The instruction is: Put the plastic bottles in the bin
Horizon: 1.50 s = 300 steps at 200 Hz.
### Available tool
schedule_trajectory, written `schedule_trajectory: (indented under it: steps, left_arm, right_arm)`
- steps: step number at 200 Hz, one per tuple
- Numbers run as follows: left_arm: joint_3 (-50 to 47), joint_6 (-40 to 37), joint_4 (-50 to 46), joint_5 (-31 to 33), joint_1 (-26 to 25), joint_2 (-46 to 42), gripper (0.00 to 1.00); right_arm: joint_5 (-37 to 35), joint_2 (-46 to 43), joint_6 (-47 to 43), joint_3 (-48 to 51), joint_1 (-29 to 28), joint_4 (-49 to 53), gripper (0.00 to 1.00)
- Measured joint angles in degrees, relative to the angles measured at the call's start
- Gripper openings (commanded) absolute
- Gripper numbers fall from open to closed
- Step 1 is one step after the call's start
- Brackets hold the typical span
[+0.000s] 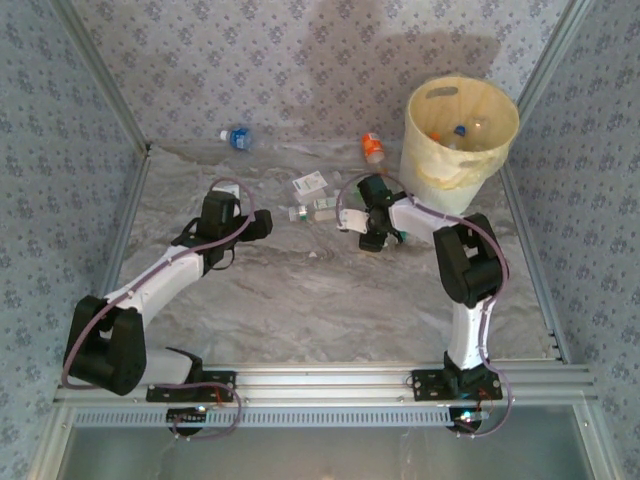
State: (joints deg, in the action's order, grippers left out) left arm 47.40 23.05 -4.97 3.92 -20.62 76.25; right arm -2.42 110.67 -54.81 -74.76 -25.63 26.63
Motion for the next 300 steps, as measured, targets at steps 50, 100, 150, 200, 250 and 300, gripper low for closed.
schedule_trajectory:
  steps: [50, 100, 150, 200, 250, 300]
  left_arm:
    - [0.0, 0.0, 0.0, 0.0, 0.0, 0.0, 0.98]
    - [0.0, 0.5, 0.0, -0.1, 0.0, 0.0, 0.98]
    - [0.0, 1.5, 0.0, -1.6, 0.0, 1.0, 0.98]
    - [0.0, 3.2, 0.7, -3.3, 0.0, 1.1, 0.98]
    - [0.0, 3.8, 0.7, -3.5, 0.0, 1.1, 0.98]
    - [0.0, 4.1, 0.6, -3.5, 0.0, 1.0, 0.98]
  right_arm:
    - [2.1, -12.6, 12.6, 9.5, -2.0, -6.0, 0.43]
    - [7.8, -30.1, 25.3, 18.3, -0.5, -14.8, 0.40]
    - [18.6, -40.8, 40.7, 20.5, 6.6, -25.9, 0.40]
    - [28.1, -41.7, 55.0, 12.8, 16.2, -37.2, 0.42]
    - [22.8, -34.0, 63.5, -3.8, 24.2, -44.9, 0.42]
    - [12.8, -21.1, 68.1, -11.8, 27.1, -47.4, 0.43]
